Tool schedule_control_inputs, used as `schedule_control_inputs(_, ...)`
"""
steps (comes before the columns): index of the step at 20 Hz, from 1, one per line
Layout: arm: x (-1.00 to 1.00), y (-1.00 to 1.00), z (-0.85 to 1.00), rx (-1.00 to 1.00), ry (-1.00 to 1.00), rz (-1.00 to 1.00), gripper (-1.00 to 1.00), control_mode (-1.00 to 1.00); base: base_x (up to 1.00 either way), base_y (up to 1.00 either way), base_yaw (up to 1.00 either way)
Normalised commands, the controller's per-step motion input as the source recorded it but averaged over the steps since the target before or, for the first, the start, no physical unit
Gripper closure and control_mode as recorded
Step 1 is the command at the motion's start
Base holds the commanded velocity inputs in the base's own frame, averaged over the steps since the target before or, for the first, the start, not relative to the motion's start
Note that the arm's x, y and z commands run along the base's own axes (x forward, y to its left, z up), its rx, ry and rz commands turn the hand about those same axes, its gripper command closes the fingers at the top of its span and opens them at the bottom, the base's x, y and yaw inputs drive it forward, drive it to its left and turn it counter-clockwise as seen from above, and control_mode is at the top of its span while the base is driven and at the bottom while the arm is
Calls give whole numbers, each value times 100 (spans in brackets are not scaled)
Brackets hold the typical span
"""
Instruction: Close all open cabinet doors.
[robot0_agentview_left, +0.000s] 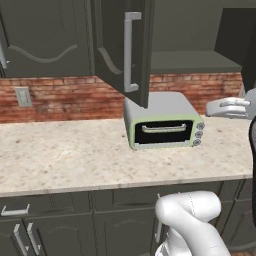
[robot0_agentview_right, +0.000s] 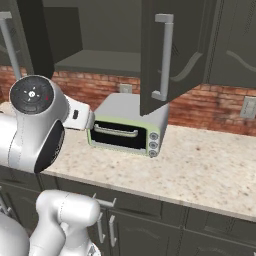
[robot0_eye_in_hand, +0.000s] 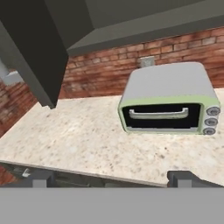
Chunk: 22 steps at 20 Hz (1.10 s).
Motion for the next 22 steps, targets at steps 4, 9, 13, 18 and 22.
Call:
schedule_control_inputs(4,-27,17,22,2,0,0,-100,-100,0,0,0)
schedule_control_inputs(9,-27,23,16,1,3,-1,-100,-100,0,0,0)
schedule_control_inputs(13,-34,29,0,0,0,-9,-100,-100,0,0,0)
schedule_control_inputs(18,-37,26,1,8,14,-13,-100,-100,0,0,0)
schedule_control_inputs(22,-33,35,0,9,9,-17,-100,-100,0,0,0)
